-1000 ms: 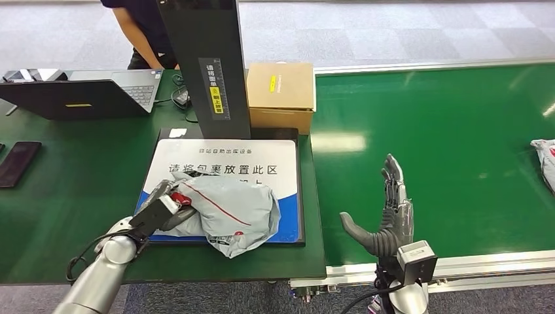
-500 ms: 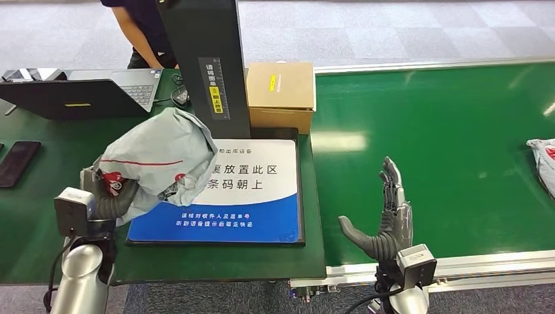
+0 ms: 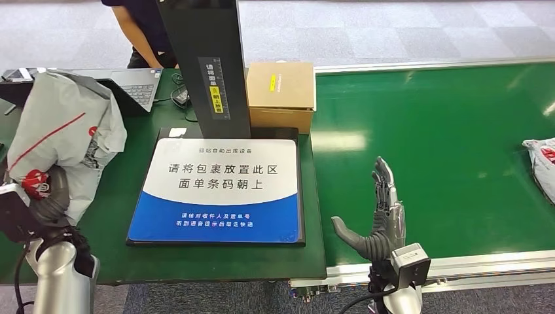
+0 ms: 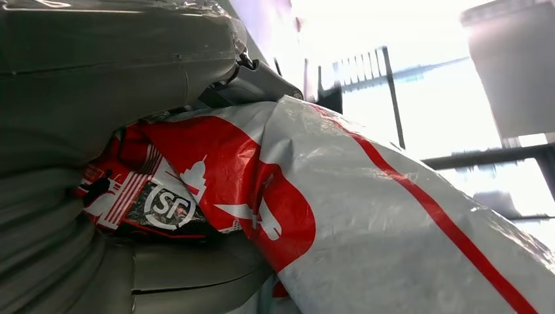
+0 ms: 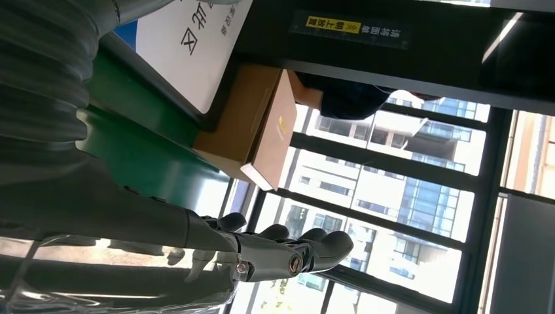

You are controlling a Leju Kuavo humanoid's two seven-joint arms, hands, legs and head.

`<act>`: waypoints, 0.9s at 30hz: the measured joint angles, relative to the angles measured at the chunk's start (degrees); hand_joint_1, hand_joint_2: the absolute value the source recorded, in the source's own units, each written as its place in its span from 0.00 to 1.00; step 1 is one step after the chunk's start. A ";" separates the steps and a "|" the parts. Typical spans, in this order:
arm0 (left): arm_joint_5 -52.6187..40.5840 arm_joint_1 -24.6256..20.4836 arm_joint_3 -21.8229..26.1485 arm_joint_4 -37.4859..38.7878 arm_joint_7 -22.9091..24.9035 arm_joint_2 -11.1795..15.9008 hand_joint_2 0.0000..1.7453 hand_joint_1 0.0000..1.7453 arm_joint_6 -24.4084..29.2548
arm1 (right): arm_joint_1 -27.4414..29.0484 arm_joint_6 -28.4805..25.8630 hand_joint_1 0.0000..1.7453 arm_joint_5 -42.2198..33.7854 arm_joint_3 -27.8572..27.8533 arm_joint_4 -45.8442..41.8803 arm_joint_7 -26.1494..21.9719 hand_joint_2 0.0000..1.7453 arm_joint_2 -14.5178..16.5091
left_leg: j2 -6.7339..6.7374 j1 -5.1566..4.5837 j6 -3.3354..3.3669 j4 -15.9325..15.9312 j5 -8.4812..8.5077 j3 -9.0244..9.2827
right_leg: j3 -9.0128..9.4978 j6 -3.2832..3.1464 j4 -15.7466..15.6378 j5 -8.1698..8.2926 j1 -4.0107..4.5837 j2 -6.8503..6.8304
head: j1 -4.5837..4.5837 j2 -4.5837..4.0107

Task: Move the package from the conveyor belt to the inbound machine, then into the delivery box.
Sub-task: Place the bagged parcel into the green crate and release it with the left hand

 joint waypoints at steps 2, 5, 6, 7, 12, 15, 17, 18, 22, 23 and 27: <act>0.25 -1.36 1.65 2.48 -0.46 0.52 1.00 1.00 3.01 | -0.03 0.02 0.00 -0.09 0.35 0.11 0.02 1.00 0.07 | 0.00 0.00 0.00 0.00 0.00 0.00 | -0.01 0.00 0.00 0.00 0.00 0.00 | -0.01 0.00; 0.62 -3.57 4.03 7.07 -1.08 1.74 1.00 0.99 6.26 | 0.03 -0.24 0.00 -0.15 0.74 0.27 0.02 1.00 0.11 | 0.00 0.00 0.00 0.00 0.00 0.00 | -0.02 0.00 0.00 0.00 0.00 0.00 | -0.01 0.00; 0.65 -4.32 4.70 8.74 -1.34 2.19 1.00 0.99 7.13 | 0.08 -0.38 0.00 -0.19 0.80 0.28 0.02 1.00 0.11 | 0.00 0.00 0.00 0.00 0.01 0.00 | -0.02 0.00 0.00 0.00 0.00 0.00 | -0.01 0.00; 0.67 -5.05 5.31 10.49 -1.61 2.63 1.00 0.98 7.89 | 0.14 -0.51 0.00 -0.23 0.84 0.28 0.02 1.00 0.11 | 0.00 0.00 -0.01 0.00 0.01 0.00 | -0.03 0.00 0.00 0.00 0.01 0.00 | -0.01 0.00; 0.30 -9.11 7.72 19.33 -2.75 4.71 1.00 0.91 11.35 | 0.70 -1.17 0.00 -0.41 0.89 0.20 0.02 1.00 0.11 | 0.00 0.01 0.00 0.01 0.01 -0.02 | -0.03 0.00 0.00 0.00 0.00 0.00 | 0.01 0.00; -0.18 -12.17 8.78 25.23 -3.11 6.13 1.00 0.87 13.34 | 1.17 -1.99 0.00 -0.60 0.99 -0.13 0.02 1.00 0.11 | 0.00 0.01 0.00 0.02 0.01 -0.04 | -0.04 0.00 0.00 0.00 0.00 0.00 | 0.00 0.00; -0.62 -14.03 9.35 28.83 -3.32 7.02 1.00 0.73 14.55 | 1.38 -2.39 0.00 -0.71 1.14 -0.32 0.02 1.00 0.11 | 0.00 0.01 -0.01 0.02 0.01 -0.04 | -0.04 0.00 0.00 0.00 0.00 0.00 | 0.00 0.00; -1.04 -14.89 9.55 30.50 -3.43 7.44 1.00 0.51 15.37 | 1.45 -2.56 0.00 -0.74 1.24 -0.37 0.02 1.00 0.11 | 0.00 0.01 -0.01 0.02 0.01 -0.04 | -0.04 0.00 0.00 0.00 0.00 0.00 | 0.00 0.00; -3.36 -18.03 10.48 35.98 -3.63 9.17 1.00 0.00 17.59 | 1.50 -2.87 0.00 -0.77 1.61 -0.40 0.06 1.00 0.11 | 0.00 0.01 -0.01 0.02 0.01 -0.04 | -0.05 0.00 0.00 0.00 0.01 0.00 | 0.00 0.00; -4.23 -18.88 10.98 37.16 -3.63 9.55 1.00 0.00 17.70 | 1.50 -2.96 0.00 -0.77 1.73 -0.40 0.09 1.00 0.11 | 0.00 0.01 -0.01 0.02 0.01 -0.04 | -0.05 0.00 0.00 0.00 0.01 0.00 | 0.01 0.00; -6.42 -21.89 12.43 40.79 -3.62 10.62 1.00 0.00 17.72 | 1.46 -3.47 0.00 -0.77 2.10 -0.40 0.18 1.00 0.11 | 0.00 0.01 -0.01 0.02 0.01 -0.04 | -0.04 0.00 0.00 0.00 0.01 0.00 | -0.01 0.00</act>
